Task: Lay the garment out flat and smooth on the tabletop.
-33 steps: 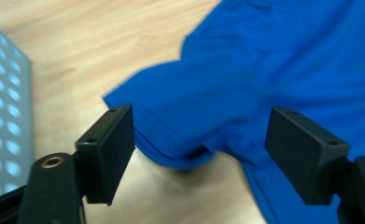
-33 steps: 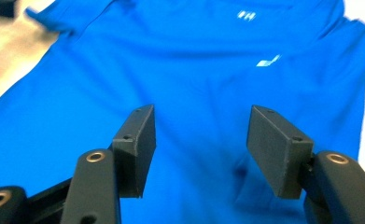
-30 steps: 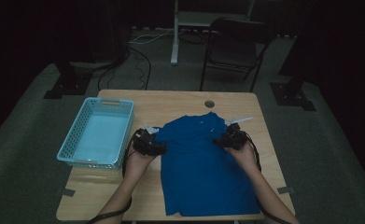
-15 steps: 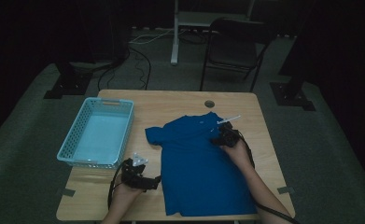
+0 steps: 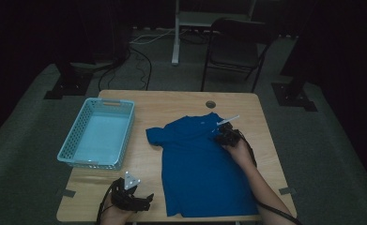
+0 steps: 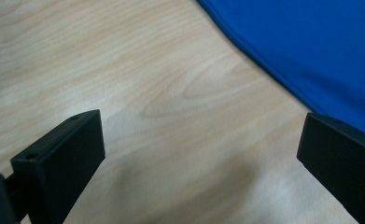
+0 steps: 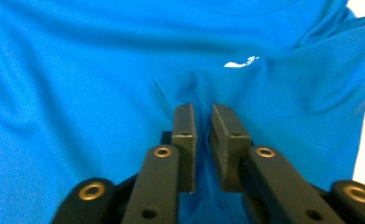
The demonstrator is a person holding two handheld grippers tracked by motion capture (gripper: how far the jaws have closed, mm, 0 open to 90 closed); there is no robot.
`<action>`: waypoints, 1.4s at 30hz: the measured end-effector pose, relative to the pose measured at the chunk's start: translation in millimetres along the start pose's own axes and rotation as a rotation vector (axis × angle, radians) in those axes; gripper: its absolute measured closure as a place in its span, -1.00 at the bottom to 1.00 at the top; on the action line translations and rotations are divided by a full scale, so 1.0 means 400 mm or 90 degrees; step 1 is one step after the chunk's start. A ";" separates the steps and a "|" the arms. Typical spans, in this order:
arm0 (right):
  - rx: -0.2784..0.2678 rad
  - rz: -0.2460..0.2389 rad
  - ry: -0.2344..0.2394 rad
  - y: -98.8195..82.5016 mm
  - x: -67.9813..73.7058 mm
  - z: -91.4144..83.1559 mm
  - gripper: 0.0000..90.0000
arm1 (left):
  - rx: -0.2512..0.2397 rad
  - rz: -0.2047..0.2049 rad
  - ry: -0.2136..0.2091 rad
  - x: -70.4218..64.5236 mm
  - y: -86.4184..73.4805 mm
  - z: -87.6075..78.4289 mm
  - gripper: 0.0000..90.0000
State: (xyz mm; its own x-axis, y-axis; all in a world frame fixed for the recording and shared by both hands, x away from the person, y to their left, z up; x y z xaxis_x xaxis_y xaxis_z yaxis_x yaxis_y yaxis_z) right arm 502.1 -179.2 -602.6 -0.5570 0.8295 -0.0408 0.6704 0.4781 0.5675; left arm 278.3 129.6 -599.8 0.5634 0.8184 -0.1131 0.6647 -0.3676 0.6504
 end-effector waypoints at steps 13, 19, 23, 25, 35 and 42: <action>-0.094 0.132 -0.027 0.038 -0.177 -0.111 0.94 | 0.001 -0.012 0.010 0.008 -0.041 -0.006 -0.97; -0.099 0.194 -0.070 0.017 -0.278 -0.155 0.94 | -0.006 -0.019 0.013 0.019 -0.046 -0.009 -0.97; -0.077 0.234 -0.125 -0.018 -0.345 -0.165 0.94 | -0.009 -0.017 0.017 0.020 -0.047 -0.007 -0.97; -0.060 0.260 -0.152 -0.047 -0.380 -0.162 0.94 | -0.007 -0.016 0.018 0.022 -0.049 -0.004 -0.97; -0.029 0.328 -0.160 -0.135 -0.416 -0.128 0.23 | -0.001 -0.023 0.009 0.021 -0.058 0.002 -0.97; -0.054 0.323 -0.134 -0.166 -0.374 -0.167 -0.09 | -0.005 -0.016 0.007 0.004 -0.052 -0.004 -0.97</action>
Point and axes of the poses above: each handheld gripper's, and its own axes: z roughly forward along the jaws, y roughly out of its top, x roughly to its left, the point moved 10 cm from there along z, roughly forward along the jaws, and after that the axes turned 5 degrees about -y, right-handed, at the moved point
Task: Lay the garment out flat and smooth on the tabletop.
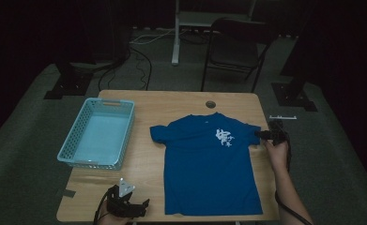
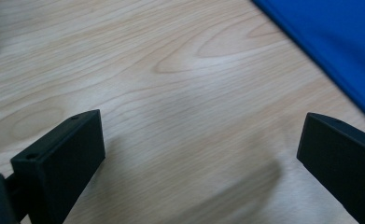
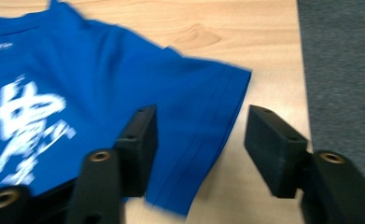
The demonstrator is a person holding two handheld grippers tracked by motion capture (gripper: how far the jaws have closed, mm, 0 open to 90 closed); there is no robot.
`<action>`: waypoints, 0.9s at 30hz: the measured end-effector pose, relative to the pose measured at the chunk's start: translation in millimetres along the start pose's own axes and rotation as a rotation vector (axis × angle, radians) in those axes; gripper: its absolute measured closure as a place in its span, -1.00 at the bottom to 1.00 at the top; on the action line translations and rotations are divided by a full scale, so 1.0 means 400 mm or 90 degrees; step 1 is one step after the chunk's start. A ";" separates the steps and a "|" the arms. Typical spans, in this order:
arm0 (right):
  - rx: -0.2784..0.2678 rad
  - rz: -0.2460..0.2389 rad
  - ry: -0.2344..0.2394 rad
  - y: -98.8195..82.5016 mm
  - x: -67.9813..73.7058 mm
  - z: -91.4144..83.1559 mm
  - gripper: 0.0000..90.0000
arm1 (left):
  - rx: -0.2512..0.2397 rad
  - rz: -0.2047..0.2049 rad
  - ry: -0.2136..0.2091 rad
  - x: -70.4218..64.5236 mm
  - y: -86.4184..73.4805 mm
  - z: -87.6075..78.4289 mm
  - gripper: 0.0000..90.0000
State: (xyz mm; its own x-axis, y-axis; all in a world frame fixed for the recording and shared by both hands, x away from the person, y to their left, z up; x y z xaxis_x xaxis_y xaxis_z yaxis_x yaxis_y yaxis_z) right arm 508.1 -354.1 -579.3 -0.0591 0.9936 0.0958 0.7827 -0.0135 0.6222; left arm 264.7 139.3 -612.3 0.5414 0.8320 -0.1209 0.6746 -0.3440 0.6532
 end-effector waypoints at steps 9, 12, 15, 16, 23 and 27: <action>-0.008 -0.023 0.067 -0.142 0.032 -0.084 -0.63 | -0.004 0.010 -0.007 -0.026 0.015 0.000 -0.97; -0.034 -0.027 0.104 -0.185 0.042 -0.120 -0.72 | -0.012 0.005 -0.009 -0.025 0.015 -0.002 -0.97; -0.087 -0.014 0.149 -0.237 0.056 -0.166 -0.72 | -0.016 0.003 0.001 -0.016 0.012 -0.007 -0.97; -0.105 -0.013 0.165 -0.253 0.063 -0.177 -0.72 | -0.021 0.004 0.005 -0.014 0.013 -0.009 -0.97; -0.142 -0.102 0.187 -0.388 0.101 -0.235 -0.72 | -0.014 0.006 0.018 -0.007 -0.001 -0.016 -0.97; -0.167 -0.103 0.197 -0.420 0.090 -0.263 -0.72 | -0.037 0.015 0.020 -0.009 -0.005 -0.027 -0.97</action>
Point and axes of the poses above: each handheld gripper's, and its own axes: z roughly forward along the jaws, y roughly out of its top, x roughly to its left, the point moved 10 cm from there along z, roughly forward along the jaws, and after that the axes turned 5 degrees about -y, right-handed, at the moved point
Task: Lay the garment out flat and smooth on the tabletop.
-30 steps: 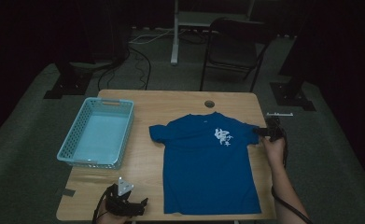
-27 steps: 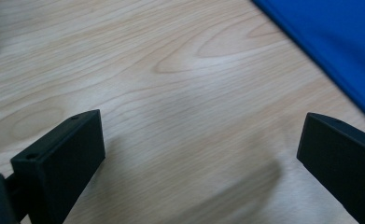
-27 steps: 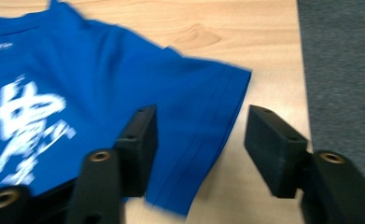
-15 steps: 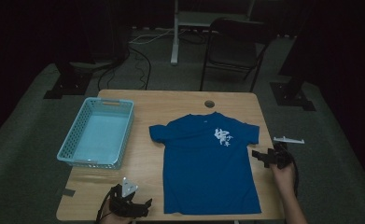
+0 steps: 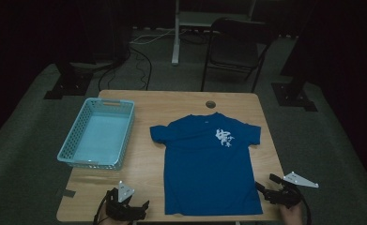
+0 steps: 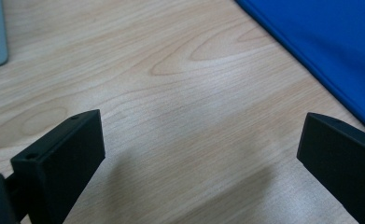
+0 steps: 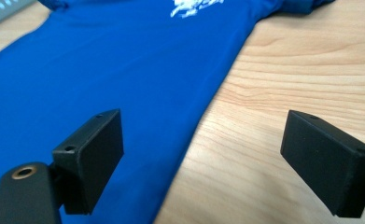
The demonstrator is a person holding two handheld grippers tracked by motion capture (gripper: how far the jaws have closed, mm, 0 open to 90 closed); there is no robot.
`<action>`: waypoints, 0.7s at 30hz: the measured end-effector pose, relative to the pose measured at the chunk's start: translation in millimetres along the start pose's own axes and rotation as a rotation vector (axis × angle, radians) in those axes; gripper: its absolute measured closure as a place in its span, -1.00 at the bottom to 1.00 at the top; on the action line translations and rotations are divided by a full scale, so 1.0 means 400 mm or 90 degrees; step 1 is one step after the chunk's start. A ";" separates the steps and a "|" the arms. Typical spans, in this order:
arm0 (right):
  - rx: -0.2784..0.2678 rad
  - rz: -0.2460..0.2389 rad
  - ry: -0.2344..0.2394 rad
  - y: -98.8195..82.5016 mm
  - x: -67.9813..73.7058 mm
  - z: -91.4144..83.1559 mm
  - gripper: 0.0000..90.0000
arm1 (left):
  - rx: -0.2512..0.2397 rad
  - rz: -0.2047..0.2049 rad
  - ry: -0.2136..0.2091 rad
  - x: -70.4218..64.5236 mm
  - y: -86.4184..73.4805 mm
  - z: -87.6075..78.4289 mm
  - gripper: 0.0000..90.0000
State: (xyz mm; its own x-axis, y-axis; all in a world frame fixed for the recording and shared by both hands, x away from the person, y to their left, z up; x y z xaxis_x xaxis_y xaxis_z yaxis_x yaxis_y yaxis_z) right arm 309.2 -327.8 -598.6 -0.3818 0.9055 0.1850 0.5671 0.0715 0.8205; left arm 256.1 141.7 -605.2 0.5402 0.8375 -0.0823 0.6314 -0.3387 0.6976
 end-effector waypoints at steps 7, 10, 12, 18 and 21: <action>-0.029 0.035 -0.007 -0.006 -0.023 -0.028 -0.72 | -0.043 0.001 0.048 0.025 -0.003 -0.023 -0.97; -0.022 0.033 -0.013 -0.015 -0.024 -0.030 -0.72 | -0.050 -0.004 0.075 0.046 -0.019 -0.027 -0.97; -0.005 0.030 -0.017 -0.028 -0.025 -0.024 -0.72 | -0.029 -0.012 0.080 0.050 -0.031 -0.021 -0.97; -0.029 0.030 -0.015 -0.024 -0.024 -0.032 -0.72 | -0.045 -0.009 0.085 0.048 -0.022 -0.020 -0.97; -0.032 0.038 -0.012 -0.024 -0.026 -0.034 -0.72 | -0.037 -0.010 0.083 0.049 -0.025 -0.019 -0.97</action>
Point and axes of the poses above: each handheld gripper's, and its own axes: z roughly forward along the jaws, y roughly out of its top, x roughly to its left, the point moved 10 cm from there along z, roughly forward along the jaws, and after that the axes turned 5 degrees about -y, right-handed, at the moved point
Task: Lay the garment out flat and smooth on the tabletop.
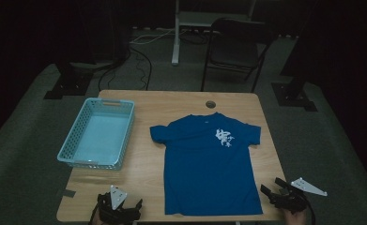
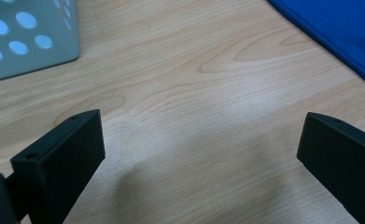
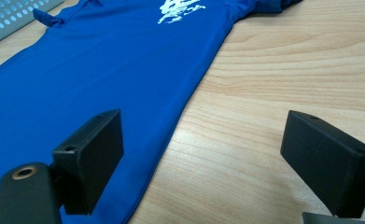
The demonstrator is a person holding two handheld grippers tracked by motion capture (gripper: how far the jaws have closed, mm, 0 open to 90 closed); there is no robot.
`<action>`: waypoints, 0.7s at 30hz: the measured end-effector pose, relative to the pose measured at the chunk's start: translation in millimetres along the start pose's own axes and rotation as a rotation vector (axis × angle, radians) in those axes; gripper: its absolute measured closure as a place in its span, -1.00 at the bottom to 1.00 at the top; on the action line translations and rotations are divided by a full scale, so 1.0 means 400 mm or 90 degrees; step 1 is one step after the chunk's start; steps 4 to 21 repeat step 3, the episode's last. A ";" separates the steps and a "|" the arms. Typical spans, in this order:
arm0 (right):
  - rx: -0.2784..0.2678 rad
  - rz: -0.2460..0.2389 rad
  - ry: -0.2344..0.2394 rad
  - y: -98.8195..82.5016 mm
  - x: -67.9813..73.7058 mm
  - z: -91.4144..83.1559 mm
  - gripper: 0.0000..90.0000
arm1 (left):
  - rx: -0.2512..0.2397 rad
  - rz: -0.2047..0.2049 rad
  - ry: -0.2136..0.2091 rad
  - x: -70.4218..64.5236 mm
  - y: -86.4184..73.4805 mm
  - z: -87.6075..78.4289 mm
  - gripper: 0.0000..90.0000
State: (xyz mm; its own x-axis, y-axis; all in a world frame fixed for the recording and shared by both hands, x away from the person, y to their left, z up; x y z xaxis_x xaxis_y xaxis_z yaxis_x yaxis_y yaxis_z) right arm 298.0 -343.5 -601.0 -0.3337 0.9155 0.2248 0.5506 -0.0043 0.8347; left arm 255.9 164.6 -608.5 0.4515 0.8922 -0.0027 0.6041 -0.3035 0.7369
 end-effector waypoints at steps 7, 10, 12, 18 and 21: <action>0.006 -0.007 -0.004 -0.003 0.000 0.003 -0.72 | -0.007 -0.010 -0.001 0.002 0.003 -0.001 -0.97; 0.006 -0.007 -0.004 -0.003 0.000 0.003 -0.72 | -0.007 -0.010 -0.001 0.002 0.003 -0.001 -0.97; 0.006 -0.007 -0.004 -0.003 0.000 0.003 -0.72 | -0.007 -0.010 -0.001 0.002 0.003 -0.001 -0.97; 0.006 -0.007 -0.004 -0.003 0.000 0.003 -0.72 | -0.007 -0.010 -0.001 0.002 0.003 -0.001 -0.97; 0.006 -0.007 -0.004 -0.003 0.000 0.003 -0.72 | -0.007 -0.010 -0.001 0.002 0.003 -0.001 -0.97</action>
Point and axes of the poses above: each handheld gripper's, and its own axes: z roughly forward along the jaws, y roughly out of its top, x roughly to its left, the point moved 10 cm from there along z, roughly forward along the jaws, and after that the axes turned 5 degrees about -y, right-handed, at the moved point
